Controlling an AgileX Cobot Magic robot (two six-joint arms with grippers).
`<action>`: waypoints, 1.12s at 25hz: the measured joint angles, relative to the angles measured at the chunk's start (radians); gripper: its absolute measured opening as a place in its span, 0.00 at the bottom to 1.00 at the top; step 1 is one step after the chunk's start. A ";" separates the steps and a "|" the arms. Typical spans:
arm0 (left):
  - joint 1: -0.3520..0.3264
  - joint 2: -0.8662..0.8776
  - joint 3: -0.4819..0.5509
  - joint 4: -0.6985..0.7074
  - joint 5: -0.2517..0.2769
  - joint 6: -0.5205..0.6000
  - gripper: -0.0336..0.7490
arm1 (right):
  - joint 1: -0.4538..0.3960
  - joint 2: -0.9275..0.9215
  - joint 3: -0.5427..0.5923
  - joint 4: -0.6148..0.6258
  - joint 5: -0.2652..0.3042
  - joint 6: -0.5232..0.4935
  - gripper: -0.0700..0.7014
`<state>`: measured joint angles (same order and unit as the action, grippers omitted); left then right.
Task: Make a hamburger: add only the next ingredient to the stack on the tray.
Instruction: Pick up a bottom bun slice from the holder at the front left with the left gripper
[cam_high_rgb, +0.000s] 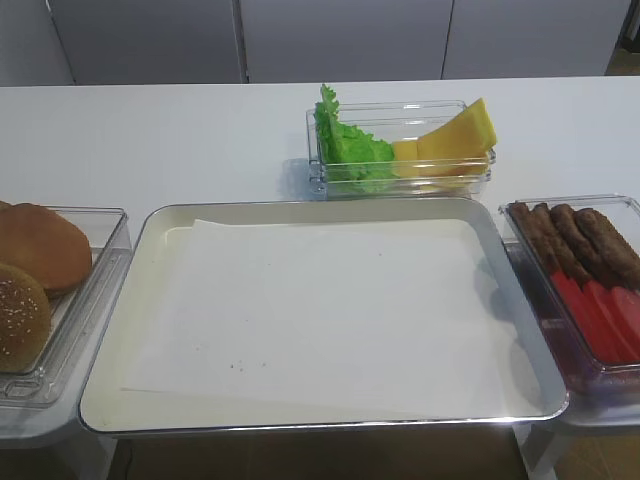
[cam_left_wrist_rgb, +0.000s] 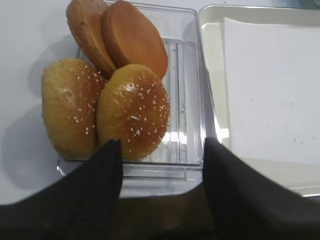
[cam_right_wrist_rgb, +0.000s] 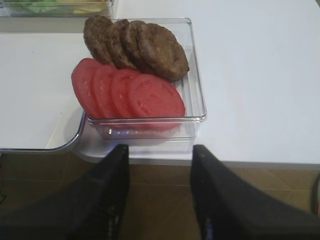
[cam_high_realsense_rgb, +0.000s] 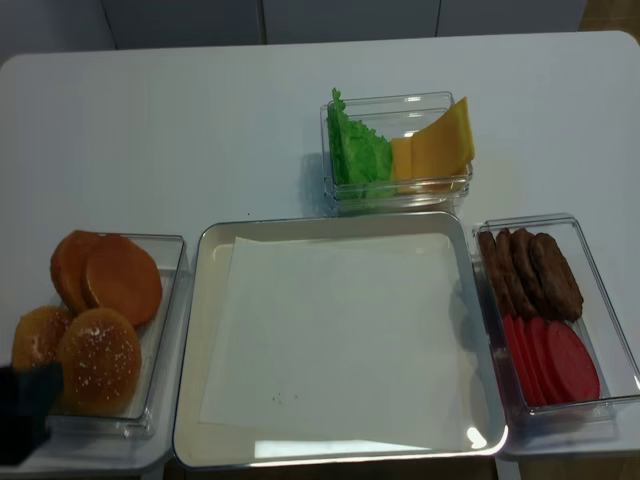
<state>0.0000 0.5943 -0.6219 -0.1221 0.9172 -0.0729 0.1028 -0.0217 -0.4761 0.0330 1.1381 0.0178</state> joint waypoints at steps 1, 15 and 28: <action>0.000 0.048 -0.019 0.002 -0.013 -0.004 0.53 | 0.000 0.000 0.000 0.000 0.000 0.000 0.51; 0.007 0.559 -0.338 0.039 -0.083 -0.052 0.53 | 0.000 0.000 0.000 0.000 0.000 0.000 0.51; 0.228 0.749 -0.399 -0.136 0.001 0.230 0.53 | 0.000 0.000 0.000 0.000 0.000 0.000 0.51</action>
<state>0.2278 1.3431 -1.0214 -0.2585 0.9180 0.1567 0.1028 -0.0217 -0.4761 0.0330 1.1381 0.0178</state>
